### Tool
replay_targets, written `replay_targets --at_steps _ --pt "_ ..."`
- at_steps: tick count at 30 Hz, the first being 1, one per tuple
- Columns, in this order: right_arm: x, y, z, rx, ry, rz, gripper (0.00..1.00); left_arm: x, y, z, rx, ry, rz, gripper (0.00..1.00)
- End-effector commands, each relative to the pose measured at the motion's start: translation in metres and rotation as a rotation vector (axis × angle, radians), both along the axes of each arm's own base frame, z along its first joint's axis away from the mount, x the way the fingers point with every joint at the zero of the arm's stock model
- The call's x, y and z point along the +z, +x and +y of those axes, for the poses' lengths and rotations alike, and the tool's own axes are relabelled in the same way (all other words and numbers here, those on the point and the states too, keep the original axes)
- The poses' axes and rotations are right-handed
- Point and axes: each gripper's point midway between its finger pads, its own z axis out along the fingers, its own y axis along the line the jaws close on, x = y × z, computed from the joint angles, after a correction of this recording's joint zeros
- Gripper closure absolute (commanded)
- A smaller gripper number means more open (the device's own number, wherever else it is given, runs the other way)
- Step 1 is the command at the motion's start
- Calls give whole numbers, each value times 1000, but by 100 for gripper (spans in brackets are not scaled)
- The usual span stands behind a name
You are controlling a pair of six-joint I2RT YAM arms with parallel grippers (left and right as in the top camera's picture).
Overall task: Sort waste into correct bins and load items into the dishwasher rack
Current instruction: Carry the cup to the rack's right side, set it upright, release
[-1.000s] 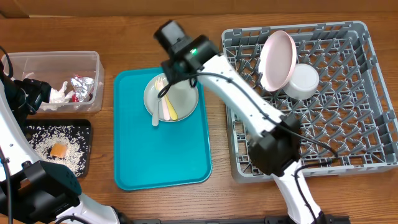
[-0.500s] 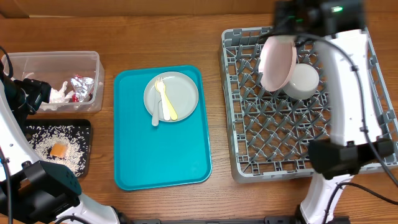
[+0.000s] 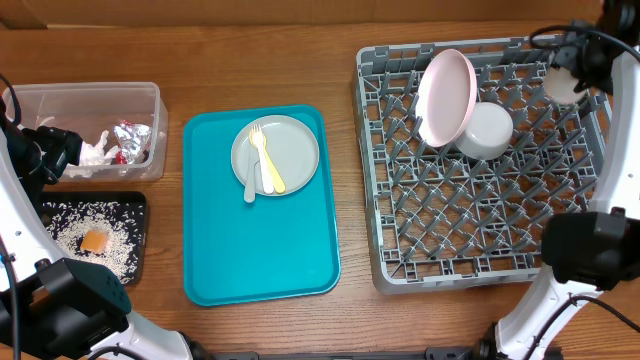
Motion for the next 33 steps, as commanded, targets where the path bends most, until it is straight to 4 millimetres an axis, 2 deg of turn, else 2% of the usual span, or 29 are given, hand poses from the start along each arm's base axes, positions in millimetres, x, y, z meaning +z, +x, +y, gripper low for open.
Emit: replay_targets --at_steps 1,5,9,22,24,29,33 --pt "-29 -9 -17 -75 40 51 46 2 -2 1 12 16 2 0" --pt "-58 -16 -34 -127 59 95 45 2 -2 1 12 16 3 0" --pt "-77 -16 -33 -123 126 99 43 2 -2 1 12 16 2 0" --pt "-104 -19 -39 -137 105 152 41 2 -2 1 12 16 2 0" --pt "-110 -21 -46 -157 67 177 41 2 -2 1 12 16 3 0" --pt "-112 -21 -53 -169 35 185 38 2 -2 1 12 16 2 0" --pt "-113 -22 -53 -169 35 188 33 2 -2 1 12 16 3 0"
